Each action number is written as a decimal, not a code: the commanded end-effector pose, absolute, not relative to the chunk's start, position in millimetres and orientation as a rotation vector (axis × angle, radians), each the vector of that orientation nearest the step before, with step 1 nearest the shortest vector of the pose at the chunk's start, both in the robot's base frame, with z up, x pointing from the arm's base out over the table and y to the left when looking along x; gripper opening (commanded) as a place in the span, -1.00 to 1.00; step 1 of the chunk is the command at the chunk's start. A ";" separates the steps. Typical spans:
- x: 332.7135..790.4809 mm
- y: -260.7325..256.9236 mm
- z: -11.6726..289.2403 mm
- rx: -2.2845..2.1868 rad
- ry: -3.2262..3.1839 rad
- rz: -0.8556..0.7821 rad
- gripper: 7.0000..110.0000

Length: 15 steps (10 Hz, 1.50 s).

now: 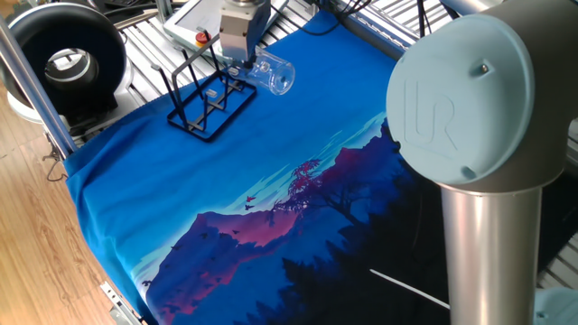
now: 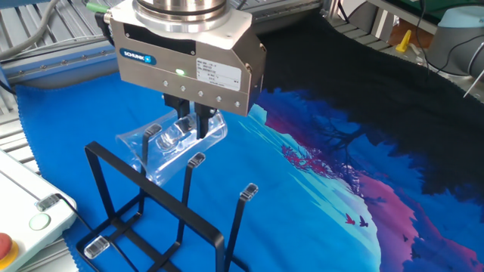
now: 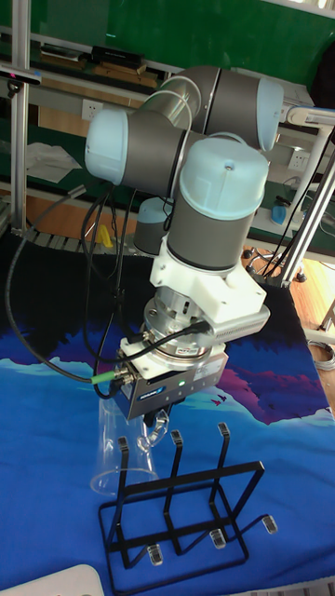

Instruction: Put the cup on the cup rack

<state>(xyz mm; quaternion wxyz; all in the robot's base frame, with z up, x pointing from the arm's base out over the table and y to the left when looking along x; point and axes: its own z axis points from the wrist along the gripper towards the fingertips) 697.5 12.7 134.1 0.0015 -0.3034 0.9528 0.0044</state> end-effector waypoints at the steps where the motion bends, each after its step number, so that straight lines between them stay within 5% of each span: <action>1: 695.3 17.9 135.4 -1.002 2.974 0.055 -1.00; 15: 702.2 13.6 135.3 -0.650 3.051 0.020 -1.00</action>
